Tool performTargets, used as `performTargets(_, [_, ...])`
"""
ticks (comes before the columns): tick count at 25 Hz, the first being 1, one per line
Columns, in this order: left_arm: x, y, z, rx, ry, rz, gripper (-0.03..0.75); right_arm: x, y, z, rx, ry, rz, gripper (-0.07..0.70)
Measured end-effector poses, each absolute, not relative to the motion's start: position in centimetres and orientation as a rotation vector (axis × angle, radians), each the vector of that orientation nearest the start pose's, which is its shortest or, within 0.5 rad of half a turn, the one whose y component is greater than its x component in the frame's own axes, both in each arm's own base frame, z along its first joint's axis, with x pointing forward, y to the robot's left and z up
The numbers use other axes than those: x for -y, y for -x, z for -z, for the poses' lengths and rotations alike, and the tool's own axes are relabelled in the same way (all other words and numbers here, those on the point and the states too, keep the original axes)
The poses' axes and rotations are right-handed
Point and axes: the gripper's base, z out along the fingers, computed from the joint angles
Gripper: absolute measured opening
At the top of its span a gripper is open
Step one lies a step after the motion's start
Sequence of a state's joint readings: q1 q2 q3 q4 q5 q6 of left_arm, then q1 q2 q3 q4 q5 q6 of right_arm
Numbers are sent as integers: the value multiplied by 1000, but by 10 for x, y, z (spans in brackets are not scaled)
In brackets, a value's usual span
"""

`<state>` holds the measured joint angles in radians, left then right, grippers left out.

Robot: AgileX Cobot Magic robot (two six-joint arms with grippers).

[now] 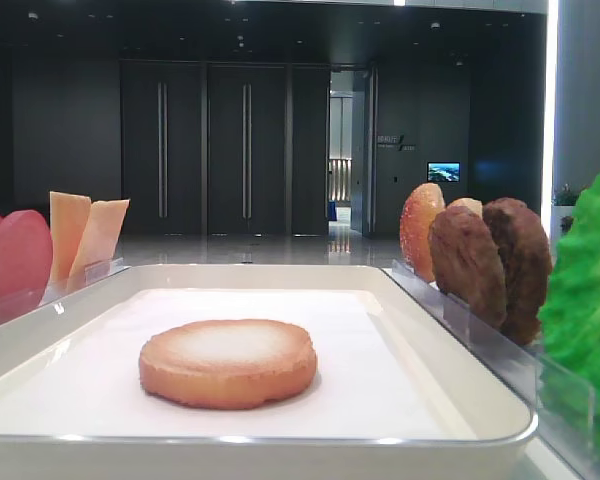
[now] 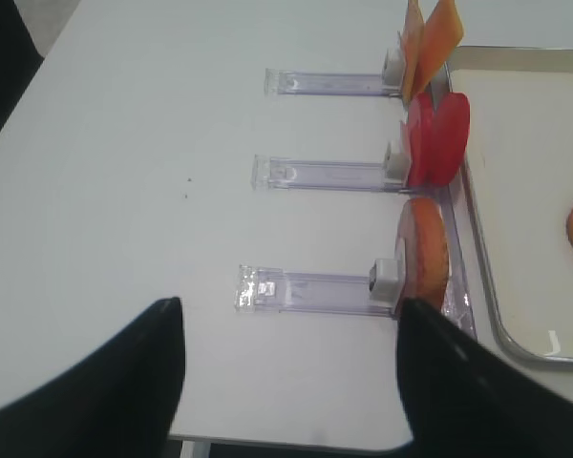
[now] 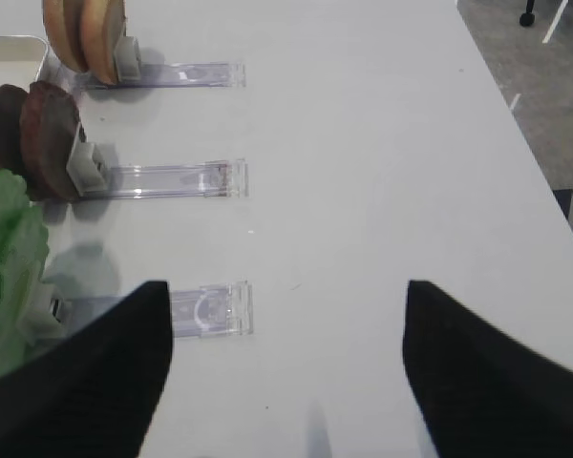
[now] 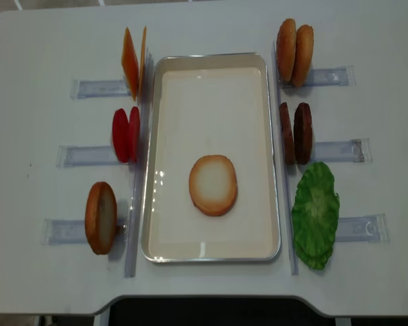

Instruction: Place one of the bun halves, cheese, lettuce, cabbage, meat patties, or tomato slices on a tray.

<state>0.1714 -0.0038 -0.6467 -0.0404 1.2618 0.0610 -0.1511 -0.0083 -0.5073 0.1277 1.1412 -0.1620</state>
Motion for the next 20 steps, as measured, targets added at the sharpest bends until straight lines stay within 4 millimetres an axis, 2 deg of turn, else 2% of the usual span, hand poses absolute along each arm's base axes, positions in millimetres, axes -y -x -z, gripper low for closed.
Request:
performTargets(11, [6, 33, -300, -2091, 10, -44, 524, -12, 9, -273, -2102, 25, 34, 485])
performTargets(13, [6, 32, -294, -2104, 8, -41, 524, -12, 9, -273, -2102, 25, 34, 485])
performTargets(17, [7, 21, -271, -2190, 7, -13, 524, -12, 9, -273, -2102, 25, 34, 485])
performTargets(20, [7, 17, -268, -2184, 7, 2, 524, -12, 9, -273, -2102, 25, 34, 485])
